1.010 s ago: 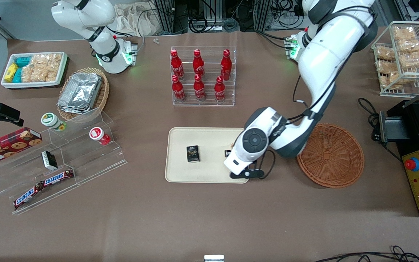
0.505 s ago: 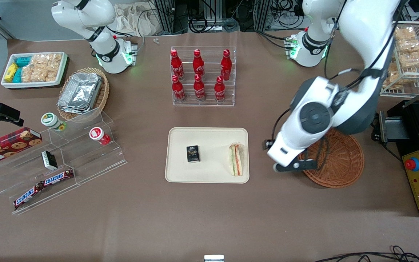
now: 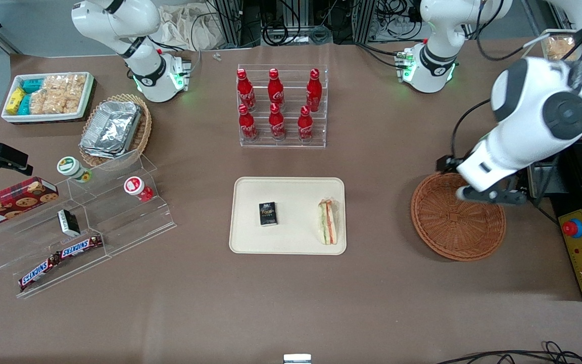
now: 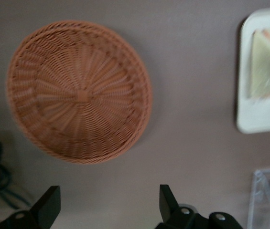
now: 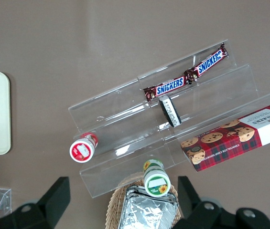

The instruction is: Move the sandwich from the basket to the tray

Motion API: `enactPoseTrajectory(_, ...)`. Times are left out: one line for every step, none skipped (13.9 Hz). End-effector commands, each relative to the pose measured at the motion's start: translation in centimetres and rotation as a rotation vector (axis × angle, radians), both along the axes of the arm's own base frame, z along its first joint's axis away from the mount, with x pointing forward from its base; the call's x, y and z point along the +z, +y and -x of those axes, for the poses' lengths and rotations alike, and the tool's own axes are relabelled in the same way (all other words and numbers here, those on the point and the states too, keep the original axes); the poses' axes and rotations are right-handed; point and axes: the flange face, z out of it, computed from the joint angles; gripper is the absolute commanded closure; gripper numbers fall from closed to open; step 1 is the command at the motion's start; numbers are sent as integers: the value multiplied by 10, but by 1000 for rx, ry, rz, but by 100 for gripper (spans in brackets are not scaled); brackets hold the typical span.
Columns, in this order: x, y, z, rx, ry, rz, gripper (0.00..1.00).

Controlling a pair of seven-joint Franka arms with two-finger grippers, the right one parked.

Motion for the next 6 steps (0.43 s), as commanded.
enactPoseTrajectory(14,19,9,-94,14,1,4)
enactPoseTrajectory(20,22,-1,-109,17,-18,1)
enactPoseTrajectory(22,24,-13,-122,31,-48,1)
enactPoseTrajectory(23,24,-24,-136,62,-82,1)
enactPoseTrajectory(26,23,-36,-140,81,-95,1)
enactPoseTrajectory(30,22,-46,-134,89,-90,1)
